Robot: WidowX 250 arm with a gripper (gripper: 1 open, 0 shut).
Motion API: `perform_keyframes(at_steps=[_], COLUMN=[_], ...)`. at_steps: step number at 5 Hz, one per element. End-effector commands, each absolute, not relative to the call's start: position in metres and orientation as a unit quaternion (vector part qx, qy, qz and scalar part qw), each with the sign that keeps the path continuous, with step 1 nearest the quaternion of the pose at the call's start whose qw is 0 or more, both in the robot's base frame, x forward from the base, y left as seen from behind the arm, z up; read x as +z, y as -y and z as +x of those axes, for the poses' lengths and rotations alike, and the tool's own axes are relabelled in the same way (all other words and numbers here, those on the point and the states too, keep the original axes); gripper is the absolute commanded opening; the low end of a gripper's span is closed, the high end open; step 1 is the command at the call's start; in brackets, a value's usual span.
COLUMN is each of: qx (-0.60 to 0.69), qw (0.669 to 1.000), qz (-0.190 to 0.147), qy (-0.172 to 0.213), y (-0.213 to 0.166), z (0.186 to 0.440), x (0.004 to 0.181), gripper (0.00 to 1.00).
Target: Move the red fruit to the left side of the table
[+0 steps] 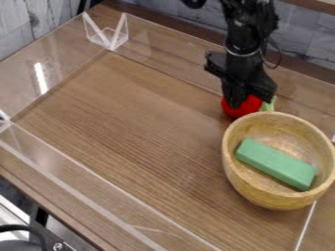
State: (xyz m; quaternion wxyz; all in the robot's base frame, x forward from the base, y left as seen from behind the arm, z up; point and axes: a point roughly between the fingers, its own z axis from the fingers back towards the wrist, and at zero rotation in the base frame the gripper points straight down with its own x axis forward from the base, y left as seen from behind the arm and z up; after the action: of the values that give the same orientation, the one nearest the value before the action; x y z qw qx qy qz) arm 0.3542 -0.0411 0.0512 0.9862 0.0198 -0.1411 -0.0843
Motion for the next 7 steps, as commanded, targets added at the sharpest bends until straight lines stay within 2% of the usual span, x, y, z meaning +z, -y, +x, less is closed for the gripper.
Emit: perform_keyframes(at_steps=[1, 2, 7], qx=[-0.095, -0.097, -0.089], qw=[0.983, 0.984, 0.982], qz=[0.018, 0.015, -0.010], qy=[0.154, 0.150, 0.163], y=[0.041, 0.040, 0.038], z=[0.359, 0.359, 0.361], x=[0.056, 0.051, 0.070], gripper=[1.00, 1.00, 1.00])
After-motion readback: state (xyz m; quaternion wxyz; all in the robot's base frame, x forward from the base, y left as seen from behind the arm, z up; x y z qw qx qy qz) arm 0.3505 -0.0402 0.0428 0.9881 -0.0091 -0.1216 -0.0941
